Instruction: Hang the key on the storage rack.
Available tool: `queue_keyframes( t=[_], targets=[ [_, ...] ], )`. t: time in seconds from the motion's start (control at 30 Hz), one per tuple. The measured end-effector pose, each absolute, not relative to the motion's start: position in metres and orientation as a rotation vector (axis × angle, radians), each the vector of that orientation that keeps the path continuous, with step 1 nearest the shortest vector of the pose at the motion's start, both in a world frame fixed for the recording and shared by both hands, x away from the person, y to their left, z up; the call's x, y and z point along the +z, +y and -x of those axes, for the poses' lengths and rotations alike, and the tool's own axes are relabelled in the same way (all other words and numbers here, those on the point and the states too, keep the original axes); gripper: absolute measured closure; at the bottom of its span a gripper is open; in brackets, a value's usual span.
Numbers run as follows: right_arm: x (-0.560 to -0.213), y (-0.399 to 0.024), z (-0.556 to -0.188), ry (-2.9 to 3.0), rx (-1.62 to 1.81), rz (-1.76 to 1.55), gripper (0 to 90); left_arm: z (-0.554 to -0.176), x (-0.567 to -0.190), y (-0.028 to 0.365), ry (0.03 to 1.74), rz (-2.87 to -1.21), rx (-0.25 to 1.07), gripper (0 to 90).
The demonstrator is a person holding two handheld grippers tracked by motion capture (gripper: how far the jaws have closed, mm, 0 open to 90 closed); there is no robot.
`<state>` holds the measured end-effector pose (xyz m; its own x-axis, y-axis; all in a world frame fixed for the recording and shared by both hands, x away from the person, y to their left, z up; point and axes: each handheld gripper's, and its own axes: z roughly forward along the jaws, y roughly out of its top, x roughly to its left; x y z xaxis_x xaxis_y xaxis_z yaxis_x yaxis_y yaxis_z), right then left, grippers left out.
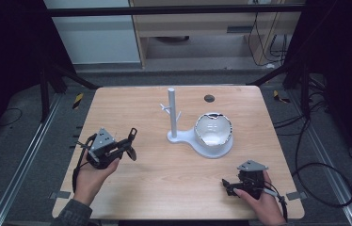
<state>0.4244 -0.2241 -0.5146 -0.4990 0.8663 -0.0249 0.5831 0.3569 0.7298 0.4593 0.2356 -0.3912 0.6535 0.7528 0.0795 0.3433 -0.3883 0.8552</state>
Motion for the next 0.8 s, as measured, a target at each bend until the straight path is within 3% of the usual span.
queue_keyframes(
  t=[0.8],
  targets=[
    [-0.515, -0.224, -0.424, 2.217, 0.942, -1.265, 0.4, -0.469, -0.371, 0.197, 0.79, -1.985, 0.603, 80.3]
  ],
)
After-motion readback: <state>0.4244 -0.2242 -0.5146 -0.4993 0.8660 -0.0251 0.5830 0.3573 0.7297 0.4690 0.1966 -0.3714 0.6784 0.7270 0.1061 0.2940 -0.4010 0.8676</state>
